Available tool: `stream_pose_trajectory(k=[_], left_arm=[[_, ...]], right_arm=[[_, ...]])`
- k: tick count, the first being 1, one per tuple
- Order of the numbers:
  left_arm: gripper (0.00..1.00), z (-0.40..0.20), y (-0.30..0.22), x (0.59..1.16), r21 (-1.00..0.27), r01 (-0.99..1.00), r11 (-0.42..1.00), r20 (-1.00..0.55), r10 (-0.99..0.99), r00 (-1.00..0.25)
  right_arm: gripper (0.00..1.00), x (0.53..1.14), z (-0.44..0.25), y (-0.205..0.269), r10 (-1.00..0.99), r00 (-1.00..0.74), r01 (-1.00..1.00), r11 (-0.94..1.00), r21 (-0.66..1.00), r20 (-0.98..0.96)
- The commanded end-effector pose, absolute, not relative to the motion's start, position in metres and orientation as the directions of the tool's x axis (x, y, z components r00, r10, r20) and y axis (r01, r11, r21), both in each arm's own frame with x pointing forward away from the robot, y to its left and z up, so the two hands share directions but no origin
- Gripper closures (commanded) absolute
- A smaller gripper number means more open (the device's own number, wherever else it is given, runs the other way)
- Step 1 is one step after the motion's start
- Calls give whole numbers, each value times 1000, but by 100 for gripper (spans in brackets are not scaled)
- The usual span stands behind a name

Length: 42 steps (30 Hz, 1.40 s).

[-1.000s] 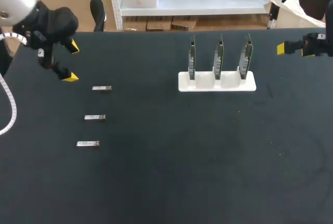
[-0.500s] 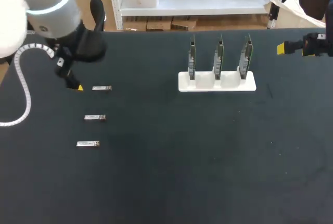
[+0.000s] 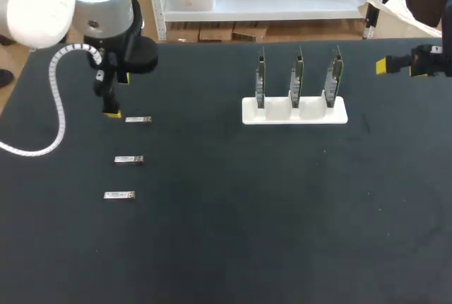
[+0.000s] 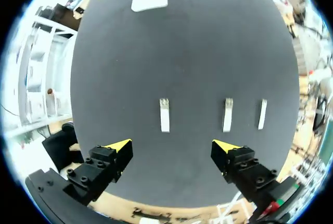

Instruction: Pick up the optical module with the left hand, and insert it into the network port with the right hand.

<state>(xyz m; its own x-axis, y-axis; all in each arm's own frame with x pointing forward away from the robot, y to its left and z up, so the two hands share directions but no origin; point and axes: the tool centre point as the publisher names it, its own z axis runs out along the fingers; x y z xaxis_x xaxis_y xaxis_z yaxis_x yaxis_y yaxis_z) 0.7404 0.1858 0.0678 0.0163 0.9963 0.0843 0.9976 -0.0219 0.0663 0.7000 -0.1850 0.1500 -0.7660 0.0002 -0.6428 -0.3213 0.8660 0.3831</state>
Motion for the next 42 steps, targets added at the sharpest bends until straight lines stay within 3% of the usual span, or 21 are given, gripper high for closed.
stream_pose_trajectory(k=[1,36,42], left_arm=[[0,61,192,751,4,1000,-8,33,999,8],[0,21,176,747,32,999,27,48,998,-28],[0,13,181,748,10,996,87,42,995,-87]], right_arm=[[0,700,150,-185,0,-766,-321,866,383,-643],[0,700,150,-185,0,-766,-321,866,383,-643],[0,700,150,-185,0,-766,-321,866,383,-643]])
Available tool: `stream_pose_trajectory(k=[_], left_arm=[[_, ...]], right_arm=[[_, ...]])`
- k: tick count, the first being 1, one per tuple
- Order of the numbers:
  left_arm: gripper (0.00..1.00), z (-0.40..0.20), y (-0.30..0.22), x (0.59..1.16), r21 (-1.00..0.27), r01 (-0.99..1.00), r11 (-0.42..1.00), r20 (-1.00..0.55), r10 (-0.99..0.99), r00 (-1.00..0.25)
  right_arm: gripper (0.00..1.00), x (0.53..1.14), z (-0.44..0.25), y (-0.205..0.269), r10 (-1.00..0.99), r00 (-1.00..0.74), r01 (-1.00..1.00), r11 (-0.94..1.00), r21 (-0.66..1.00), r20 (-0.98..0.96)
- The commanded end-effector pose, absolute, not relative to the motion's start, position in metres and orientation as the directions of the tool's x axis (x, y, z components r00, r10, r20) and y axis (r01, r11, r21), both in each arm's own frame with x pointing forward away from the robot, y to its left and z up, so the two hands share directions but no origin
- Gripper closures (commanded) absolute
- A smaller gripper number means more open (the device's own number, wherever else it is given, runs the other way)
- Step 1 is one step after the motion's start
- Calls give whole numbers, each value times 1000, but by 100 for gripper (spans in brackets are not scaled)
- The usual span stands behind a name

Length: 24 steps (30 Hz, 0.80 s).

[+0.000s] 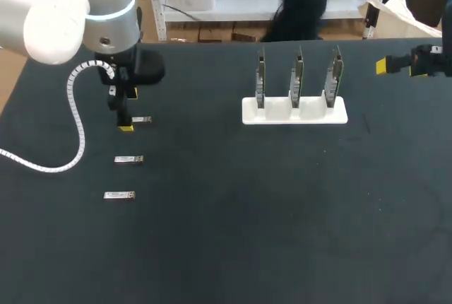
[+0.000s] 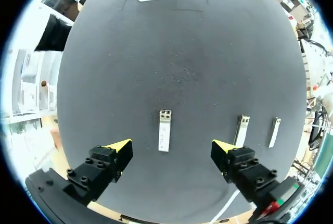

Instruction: Pick up the optical module with the left hand, and insert it into the network port with the right hand.

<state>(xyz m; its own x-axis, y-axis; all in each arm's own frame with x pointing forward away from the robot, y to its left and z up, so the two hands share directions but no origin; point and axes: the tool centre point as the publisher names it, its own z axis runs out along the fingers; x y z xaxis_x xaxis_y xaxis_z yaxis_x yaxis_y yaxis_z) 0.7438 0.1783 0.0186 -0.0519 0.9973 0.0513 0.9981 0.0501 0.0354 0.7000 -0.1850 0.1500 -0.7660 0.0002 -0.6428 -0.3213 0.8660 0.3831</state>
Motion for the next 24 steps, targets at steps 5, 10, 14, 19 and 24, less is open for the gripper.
stream_pose_trajectory(k=[5,10,14,19,24], left_arm=[[0,8,186,748,28,996,81,51,995,-83],[0,2,188,747,32,997,66,48,997,-67],[0,-1,189,746,26,997,68,48,996,-70],[0,-5,188,743,17,997,77,47,996,-78],[0,-8,189,742,16,997,77,48,996,-77]], right_arm=[[0,700,150,-185,0,-766,-321,866,383,-643],[0,700,150,-185,0,-766,-321,866,383,-643],[0,700,150,-185,0,-766,-321,866,383,-643],[0,700,150,-185,0,-766,-321,866,383,-643],[0,700,150,-185,0,-766,-321,866,383,-643]])
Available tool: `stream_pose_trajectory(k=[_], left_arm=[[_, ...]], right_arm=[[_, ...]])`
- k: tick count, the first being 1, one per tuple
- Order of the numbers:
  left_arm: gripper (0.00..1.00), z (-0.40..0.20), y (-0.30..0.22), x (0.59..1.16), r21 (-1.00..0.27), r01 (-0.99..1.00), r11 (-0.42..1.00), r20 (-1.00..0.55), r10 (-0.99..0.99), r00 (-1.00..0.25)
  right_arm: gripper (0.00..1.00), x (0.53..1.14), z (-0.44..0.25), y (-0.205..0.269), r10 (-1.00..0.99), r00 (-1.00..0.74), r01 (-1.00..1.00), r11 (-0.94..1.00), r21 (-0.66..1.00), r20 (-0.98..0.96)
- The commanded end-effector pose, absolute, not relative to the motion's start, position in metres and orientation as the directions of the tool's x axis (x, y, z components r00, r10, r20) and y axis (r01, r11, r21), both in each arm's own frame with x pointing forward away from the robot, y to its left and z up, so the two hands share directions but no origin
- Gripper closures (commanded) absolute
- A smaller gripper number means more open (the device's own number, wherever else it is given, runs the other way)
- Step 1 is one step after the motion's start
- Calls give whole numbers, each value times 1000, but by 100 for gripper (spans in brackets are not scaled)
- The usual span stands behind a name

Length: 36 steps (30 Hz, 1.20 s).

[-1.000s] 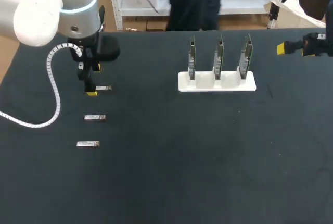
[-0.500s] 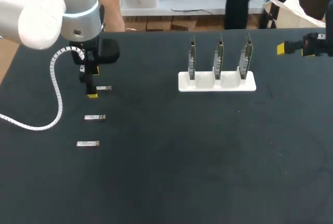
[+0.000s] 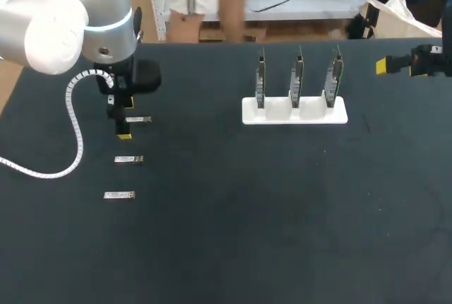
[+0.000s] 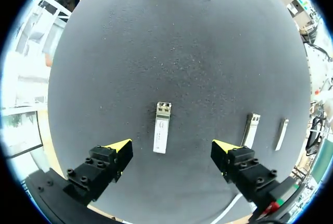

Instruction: Pick up the optical module with the left hand, and insert it into the network port with the right hand.

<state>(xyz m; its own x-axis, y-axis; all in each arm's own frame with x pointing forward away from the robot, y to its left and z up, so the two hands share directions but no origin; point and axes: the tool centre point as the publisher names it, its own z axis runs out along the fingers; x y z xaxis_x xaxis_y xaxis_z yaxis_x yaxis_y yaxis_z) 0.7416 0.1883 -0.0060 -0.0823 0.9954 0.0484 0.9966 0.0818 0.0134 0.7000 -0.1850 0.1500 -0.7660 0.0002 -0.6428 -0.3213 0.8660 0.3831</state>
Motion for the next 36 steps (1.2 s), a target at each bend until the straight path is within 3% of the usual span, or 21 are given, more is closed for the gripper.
stream_pose_trajectory(k=[1,36], left_arm=[[0,-9,190,743,17,997,76,49,996,-77],[0,-15,187,747,0,997,71,35,997,-71]], right_arm=[[0,700,150,-185,0,-766,-321,866,383,-643],[0,700,150,-185,0,-766,-321,866,383,-643]])
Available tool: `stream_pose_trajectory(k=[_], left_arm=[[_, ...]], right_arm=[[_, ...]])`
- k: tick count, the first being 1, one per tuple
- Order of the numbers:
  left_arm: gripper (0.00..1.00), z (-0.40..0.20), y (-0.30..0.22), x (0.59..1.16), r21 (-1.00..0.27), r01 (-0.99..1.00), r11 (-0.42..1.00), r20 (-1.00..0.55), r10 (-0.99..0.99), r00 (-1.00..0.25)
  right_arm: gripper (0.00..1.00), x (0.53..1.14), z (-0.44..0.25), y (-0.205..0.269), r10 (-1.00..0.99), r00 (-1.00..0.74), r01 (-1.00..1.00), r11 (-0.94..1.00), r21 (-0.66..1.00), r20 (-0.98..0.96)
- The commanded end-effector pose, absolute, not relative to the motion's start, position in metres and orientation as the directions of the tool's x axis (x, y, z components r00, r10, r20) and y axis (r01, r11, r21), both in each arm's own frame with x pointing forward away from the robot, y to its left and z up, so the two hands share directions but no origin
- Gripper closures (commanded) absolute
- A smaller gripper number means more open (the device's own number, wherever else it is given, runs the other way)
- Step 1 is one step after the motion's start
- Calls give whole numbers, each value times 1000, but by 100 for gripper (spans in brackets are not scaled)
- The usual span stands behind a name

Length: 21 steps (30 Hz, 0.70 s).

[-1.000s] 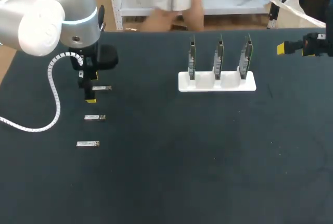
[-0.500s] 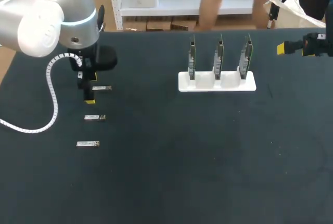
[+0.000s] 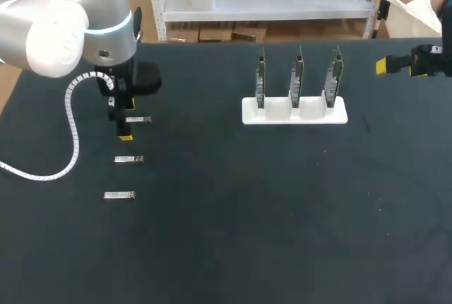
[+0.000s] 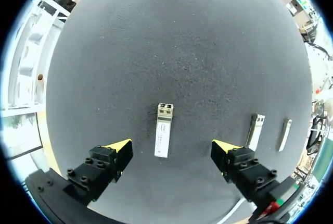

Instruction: Pick up the optical module with the left hand, and insert it into the network port with the right hand.

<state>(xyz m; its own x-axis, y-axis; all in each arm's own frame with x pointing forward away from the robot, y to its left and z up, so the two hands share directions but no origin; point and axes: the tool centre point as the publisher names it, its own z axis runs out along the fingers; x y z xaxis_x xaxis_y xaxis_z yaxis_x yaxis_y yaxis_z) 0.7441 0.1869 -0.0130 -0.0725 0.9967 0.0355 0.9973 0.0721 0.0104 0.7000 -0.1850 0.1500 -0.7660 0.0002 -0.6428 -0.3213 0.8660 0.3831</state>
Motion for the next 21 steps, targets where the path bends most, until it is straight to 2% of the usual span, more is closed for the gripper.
stream_pose_trajectory(k=[1,15,16,17,18,19,21], left_arm=[[0,-15,187,747,-3,997,72,36,997,-72],[0,-18,188,746,-20,997,76,33,997,-75],[5,-18,188,746,-21,997,78,31,997,-77],[51,-18,188,746,-22,997,79,30,996,-78],[71,-19,189,746,-22,997,79,30,996,-78],[100,-19,189,746,-21,997,78,30,997,-78],[100,-19,189,745,-23,997,79,28,997,-78]], right_arm=[[0,700,150,-185,0,-766,-321,866,383,-643],[0,700,150,-185,0,-766,-321,866,383,-643],[0,700,150,-185,0,-766,-321,866,383,-643],[0,700,150,-185,0,-766,-321,866,383,-643],[0,700,150,-185,0,-766,-321,866,383,-643],[0,700,150,-185,0,-766,-321,866,383,-643],[0,700,150,-185,0,-766,-321,866,383,-643]])
